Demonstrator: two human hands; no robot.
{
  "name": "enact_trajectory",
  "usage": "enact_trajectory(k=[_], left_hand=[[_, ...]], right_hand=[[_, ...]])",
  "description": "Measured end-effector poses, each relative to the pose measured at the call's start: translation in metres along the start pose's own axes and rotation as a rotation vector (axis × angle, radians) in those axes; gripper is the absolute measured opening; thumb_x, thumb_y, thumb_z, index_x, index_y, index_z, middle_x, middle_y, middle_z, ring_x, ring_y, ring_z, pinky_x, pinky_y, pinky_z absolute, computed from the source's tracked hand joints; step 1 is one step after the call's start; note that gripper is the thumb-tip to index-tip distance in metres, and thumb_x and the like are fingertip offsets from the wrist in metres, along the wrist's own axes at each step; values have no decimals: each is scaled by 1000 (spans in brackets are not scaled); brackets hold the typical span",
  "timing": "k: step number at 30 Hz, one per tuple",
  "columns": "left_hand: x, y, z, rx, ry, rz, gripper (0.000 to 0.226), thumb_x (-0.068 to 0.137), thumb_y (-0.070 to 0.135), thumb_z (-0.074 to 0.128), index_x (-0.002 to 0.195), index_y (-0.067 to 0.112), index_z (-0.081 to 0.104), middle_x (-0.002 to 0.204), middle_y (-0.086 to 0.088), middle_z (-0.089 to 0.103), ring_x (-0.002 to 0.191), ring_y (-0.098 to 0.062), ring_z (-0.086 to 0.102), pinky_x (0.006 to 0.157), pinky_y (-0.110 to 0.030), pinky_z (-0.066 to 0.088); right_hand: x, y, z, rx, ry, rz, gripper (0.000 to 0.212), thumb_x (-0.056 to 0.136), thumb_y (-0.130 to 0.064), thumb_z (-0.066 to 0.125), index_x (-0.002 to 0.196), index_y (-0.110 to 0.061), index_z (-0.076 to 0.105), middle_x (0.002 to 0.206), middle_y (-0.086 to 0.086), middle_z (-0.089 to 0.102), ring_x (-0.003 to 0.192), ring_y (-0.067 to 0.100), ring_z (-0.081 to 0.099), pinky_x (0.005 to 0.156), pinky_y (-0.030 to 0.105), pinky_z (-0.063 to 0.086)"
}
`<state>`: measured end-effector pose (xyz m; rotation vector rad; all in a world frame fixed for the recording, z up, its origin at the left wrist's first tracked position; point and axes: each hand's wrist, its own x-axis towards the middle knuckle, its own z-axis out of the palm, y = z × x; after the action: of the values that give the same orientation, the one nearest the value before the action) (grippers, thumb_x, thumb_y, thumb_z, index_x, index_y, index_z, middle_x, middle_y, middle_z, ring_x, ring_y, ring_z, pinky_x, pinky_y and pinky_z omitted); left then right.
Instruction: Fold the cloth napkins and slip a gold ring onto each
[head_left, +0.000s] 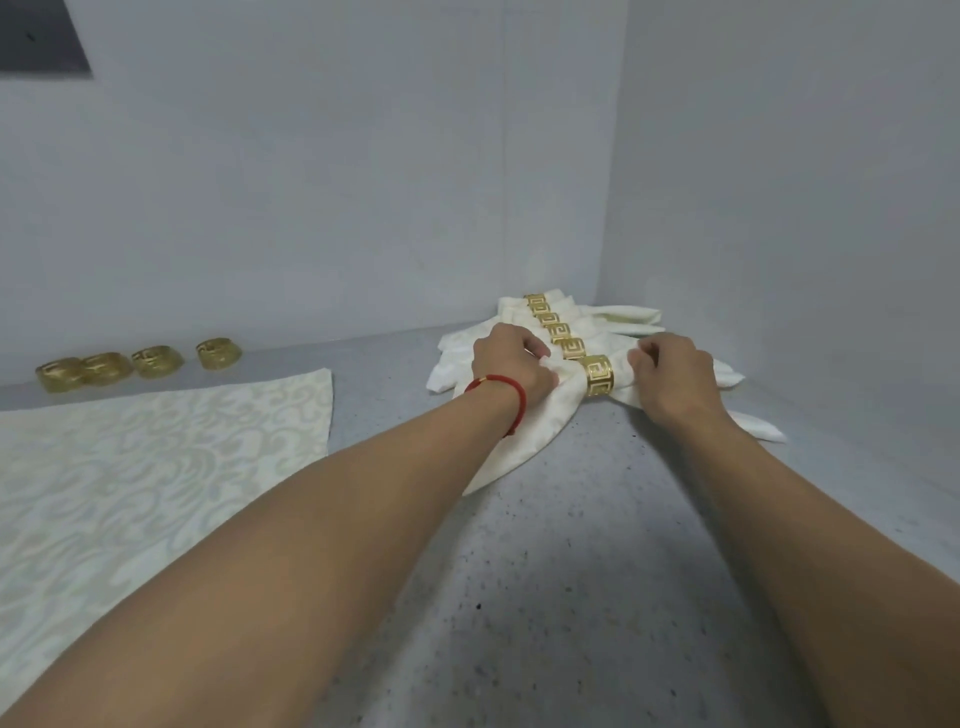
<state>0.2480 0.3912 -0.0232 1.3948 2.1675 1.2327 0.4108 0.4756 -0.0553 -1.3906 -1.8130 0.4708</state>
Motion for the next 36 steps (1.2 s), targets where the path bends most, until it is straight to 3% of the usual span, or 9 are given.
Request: enact_trajectory(k=[9,12,16,21,25,27,30,33,36], left_hand=[[30,-15,10,90,-3,31,19,78,13,77,95,18,71,103,-1,68,98,-17,64,76,-22,47],[29,-15,2,82,-47,46,27,80,17,73,107,20,68,108,1,66,98,-14,61,67,-14,41],[7,-17,-26,22,-43,30,34,75,18,60,107,31,65,111,0,66,96,-14,65,84,-24,53],[-71,-42,-93,38,-7,149,35,77,-2,57,101,21,70,101,6,67,93,-9,63,72,-3,40],[-151,-92,-167,80,87,153,34,77,3,59,95,29,72,101,17,65,99,-3,58,85,-13,46],[-191,-121,-204,172,122,151,32,79,6,60,95,31,72,103,18,65,107,-5,55,94,-23,45],[-246,-162,-254,317,152,82,30,81,9,62,94,34,72,101,19,66,107,-7,51,90,-22,39],[-291,-183,-286,381,145,64,23,83,15,63,89,36,72,85,21,66,88,-3,54,81,-20,41],[-319,-191,-296,302,62,69,13,86,27,63,85,38,70,84,21,63,83,-1,57,74,-15,43]], right_hand=[[3,7,27,-69,56,-58,26,105,-20,44,91,-7,61,91,8,65,85,27,56,72,39,41],[-9,3,26,-236,160,-142,27,104,-23,43,109,-6,64,108,14,64,101,34,58,85,47,47],[-40,-8,22,-389,227,-258,34,98,-17,49,131,-10,57,124,15,60,111,34,54,91,49,43],[-106,-47,27,-387,124,-521,30,89,-9,61,119,-13,64,113,8,63,102,30,56,83,44,43],[-185,-105,34,-64,-108,-796,17,93,-18,60,106,-19,69,104,-10,64,103,13,53,85,33,43],[-229,-137,34,118,-323,-778,9,98,-27,63,105,-27,70,100,-25,61,99,-1,52,85,16,39],[-283,-183,35,270,-668,-661,4,94,-31,72,97,-32,73,95,-21,68,92,0,59,77,10,40],[-303,-210,38,131,-965,-664,19,85,-40,80,101,-36,72,97,-16,66,82,-1,55,71,13,44],[-299,-224,45,-90,-1088,-696,27,80,-45,84,101,-36,70,95,-16,62,74,-1,50,67,15,44]])
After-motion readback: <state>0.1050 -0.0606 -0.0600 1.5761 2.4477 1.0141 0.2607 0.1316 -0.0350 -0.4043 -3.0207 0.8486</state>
